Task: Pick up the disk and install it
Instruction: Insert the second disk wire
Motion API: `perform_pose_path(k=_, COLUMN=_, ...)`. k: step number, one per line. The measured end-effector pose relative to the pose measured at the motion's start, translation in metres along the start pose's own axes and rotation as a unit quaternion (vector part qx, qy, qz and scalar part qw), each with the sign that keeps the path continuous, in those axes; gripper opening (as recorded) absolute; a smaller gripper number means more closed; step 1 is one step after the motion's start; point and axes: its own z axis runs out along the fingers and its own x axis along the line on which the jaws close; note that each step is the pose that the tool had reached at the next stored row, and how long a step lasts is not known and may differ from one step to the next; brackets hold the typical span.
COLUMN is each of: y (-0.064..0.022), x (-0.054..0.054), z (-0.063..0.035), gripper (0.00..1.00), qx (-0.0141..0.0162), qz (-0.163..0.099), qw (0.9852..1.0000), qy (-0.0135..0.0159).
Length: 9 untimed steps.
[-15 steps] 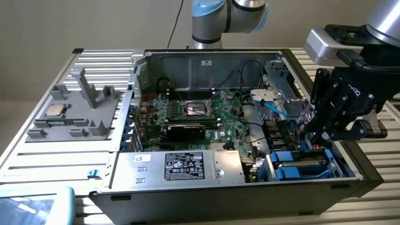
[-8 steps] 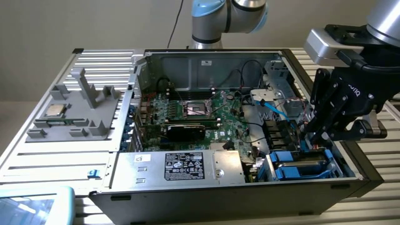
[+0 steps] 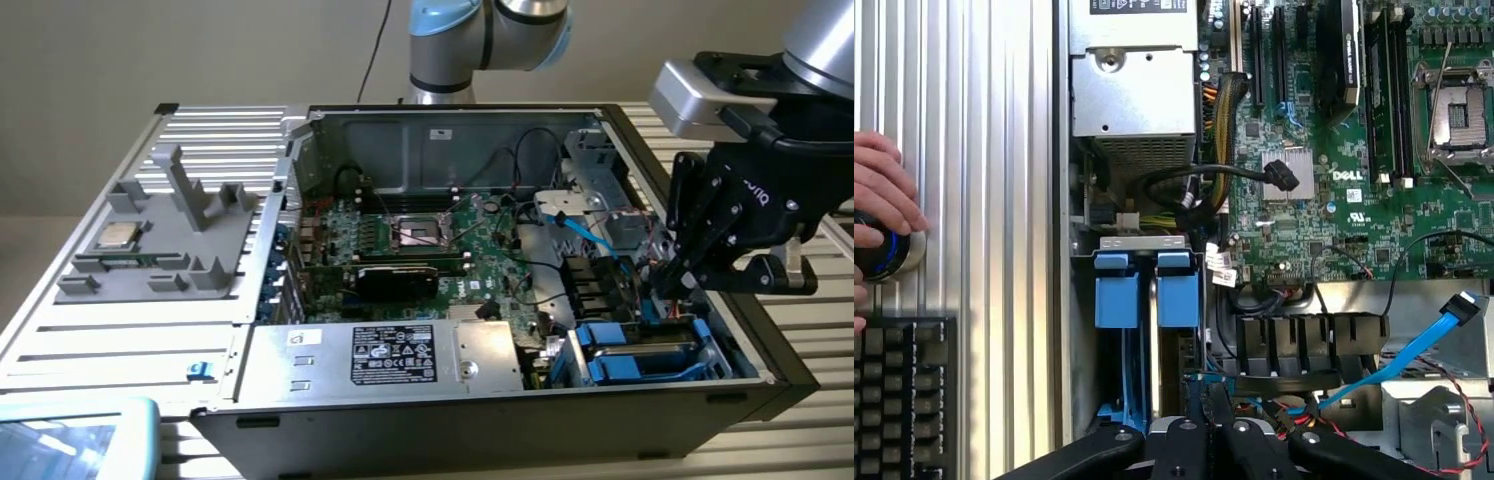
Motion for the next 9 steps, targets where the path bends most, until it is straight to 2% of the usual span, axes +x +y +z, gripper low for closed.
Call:
perform_pose_path(k=5, y=0.0043, x=0.0002, z=0.0024, gripper=0.11, qx=0.0, qz=0.0, qw=1.0, qy=0.0004)
perform_pose_path(k=7, y=0.0043, x=-0.001, z=0.003, gripper=0.11, qx=0.0001, qz=0.0, qw=1.0, qy=0.0031)
perform_pose_path(k=9, y=0.0045, x=-0.0023, z=0.0033, gripper=0.11, qx=0.0016, qz=-0.006, qw=1.0, qy=0.0038)
